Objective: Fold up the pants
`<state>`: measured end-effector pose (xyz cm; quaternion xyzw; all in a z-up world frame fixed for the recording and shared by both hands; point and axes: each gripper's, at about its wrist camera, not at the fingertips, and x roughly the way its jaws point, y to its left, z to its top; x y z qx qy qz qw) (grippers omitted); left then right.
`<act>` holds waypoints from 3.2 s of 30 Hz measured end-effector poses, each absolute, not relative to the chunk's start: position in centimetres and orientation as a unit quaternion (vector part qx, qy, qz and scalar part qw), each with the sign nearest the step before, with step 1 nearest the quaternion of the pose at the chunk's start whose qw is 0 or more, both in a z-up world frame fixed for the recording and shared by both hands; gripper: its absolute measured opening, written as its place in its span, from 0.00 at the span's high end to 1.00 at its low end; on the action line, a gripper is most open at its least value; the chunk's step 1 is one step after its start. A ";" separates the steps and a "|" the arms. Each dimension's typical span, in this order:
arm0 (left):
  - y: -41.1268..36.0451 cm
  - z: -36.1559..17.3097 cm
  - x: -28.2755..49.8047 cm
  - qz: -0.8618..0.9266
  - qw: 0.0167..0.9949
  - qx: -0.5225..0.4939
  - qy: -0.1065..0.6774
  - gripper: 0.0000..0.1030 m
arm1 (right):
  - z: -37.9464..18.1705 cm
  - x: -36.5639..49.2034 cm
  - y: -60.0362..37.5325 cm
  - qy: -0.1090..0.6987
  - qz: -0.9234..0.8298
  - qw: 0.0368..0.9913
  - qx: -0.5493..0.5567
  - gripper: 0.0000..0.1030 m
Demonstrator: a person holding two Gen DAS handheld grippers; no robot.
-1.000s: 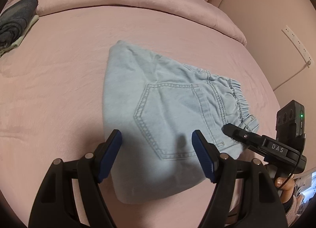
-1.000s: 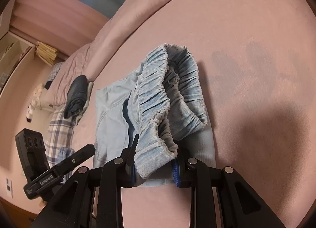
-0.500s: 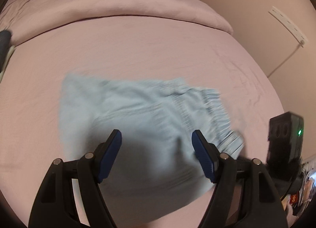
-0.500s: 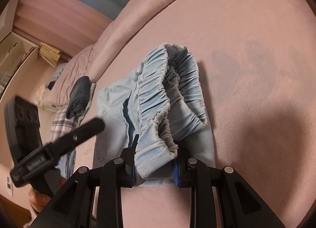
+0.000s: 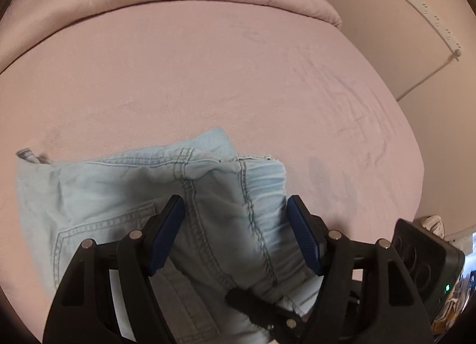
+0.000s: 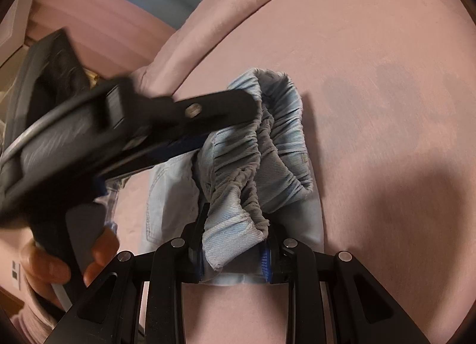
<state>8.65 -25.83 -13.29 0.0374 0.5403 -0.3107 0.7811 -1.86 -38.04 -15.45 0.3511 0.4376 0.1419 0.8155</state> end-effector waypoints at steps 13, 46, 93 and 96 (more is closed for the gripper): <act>-28.8 -15.5 10.5 -0.273 0.780 0.075 0.558 0.29 | -15.8 -3.1 -40.1 0.429 0.154 0.794 0.403 0.63; -27.3 -16.0 13.4 -0.305 0.743 -0.052 0.594 0.26 | -12.9 -3.8 -38.6 0.375 0.101 0.897 0.212 0.70; -11.4 -16.5 3.6 -0.293 0.785 -0.113 0.534 0.32 | -12.1 0.8 -36.3 0.415 0.094 0.893 0.145 0.77; -10.6 -16.4 1.8 -0.307 0.789 -0.107 0.522 0.32 | -11.6 1.3 -37.2 0.432 0.095 0.883 0.157 0.77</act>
